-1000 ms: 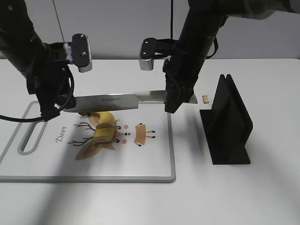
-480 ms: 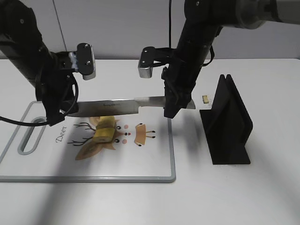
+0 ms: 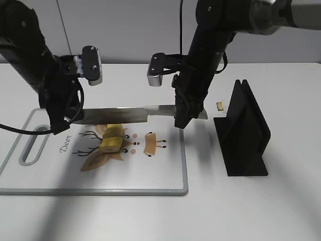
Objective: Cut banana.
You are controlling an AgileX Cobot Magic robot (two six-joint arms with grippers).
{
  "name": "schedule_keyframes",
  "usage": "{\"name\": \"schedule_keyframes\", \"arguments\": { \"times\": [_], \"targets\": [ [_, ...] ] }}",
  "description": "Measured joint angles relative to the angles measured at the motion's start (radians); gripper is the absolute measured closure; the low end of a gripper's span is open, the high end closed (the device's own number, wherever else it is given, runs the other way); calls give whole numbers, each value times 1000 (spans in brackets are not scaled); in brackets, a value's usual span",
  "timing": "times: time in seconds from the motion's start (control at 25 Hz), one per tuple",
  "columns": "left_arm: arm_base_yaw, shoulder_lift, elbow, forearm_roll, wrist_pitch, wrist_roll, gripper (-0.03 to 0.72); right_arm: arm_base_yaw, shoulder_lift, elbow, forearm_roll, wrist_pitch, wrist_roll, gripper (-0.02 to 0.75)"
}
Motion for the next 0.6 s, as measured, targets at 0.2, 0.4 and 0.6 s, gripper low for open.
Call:
{"name": "schedule_keyframes", "arguments": {
  "times": [0.2,0.4,0.6],
  "targets": [
    [0,26,-1,-14,-8,0,680,-2,12,0,-1,0,0,546],
    [0,39,-4,-15,-12,1,680,-3,30,-7,-2,6,1,545],
    [0,60,46,-23,-89,5,680,-5,51,-12,-2,-6,1,545]
  ]
}}
